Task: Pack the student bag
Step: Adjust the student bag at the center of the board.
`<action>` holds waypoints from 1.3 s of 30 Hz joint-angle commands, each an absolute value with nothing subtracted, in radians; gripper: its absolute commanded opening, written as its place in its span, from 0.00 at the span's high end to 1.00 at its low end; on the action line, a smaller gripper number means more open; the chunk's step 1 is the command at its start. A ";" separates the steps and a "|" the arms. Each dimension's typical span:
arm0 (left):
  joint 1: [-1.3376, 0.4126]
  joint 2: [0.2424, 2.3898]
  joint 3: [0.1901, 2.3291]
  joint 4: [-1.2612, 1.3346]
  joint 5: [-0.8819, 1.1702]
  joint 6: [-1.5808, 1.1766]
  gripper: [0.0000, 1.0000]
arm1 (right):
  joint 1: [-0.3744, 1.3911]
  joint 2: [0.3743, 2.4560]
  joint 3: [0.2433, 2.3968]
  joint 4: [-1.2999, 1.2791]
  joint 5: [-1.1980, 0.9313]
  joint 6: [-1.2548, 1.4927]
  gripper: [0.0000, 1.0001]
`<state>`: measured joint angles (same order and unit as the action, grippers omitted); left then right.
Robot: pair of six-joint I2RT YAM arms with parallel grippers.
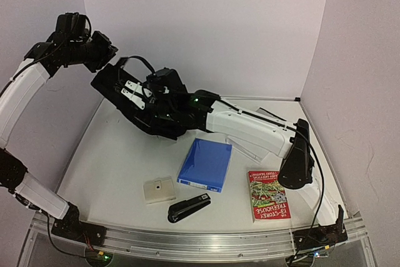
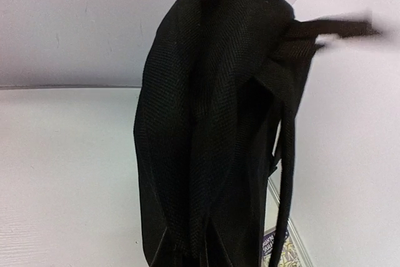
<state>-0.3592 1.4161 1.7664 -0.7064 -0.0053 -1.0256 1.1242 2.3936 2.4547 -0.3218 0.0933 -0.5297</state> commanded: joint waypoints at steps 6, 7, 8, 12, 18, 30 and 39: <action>-0.357 1.286 1.703 -0.642 -0.098 -0.976 0.01 | 1.085 2.341 2.525 -0.235 0.103 -0.349 1.00; -0.357 1.279 1.692 -0.651 -0.105 -0.973 0.01 | 1.074 2.340 2.530 -0.235 0.090 -0.321 1.00; -0.357 1.274 1.680 -0.663 -0.112 -0.973 0.00 | 1.064 2.339 2.535 -0.236 0.070 -0.292 1.00; -0.357 1.234 1.631 -0.676 -0.140 -0.984 0.00 | 1.035 2.332 2.539 -0.235 0.046 -0.218 1.00; -0.357 1.162 1.506 -0.700 -0.191 -1.022 0.00 | 0.942 2.345 2.628 -0.185 -0.061 0.073 1.00; -0.357 1.154 1.273 -0.668 -0.061 -0.946 0.00 | 0.837 2.352 2.656 -0.060 -0.040 0.727 1.00; -0.396 1.296 1.201 -0.592 0.066 -0.745 0.00 | 0.793 2.344 2.548 -0.060 -0.071 0.781 1.00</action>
<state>-0.3654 1.2360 1.2026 -0.6646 0.0129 -0.8761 0.8068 2.3936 2.5590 -0.2046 -0.0522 0.7005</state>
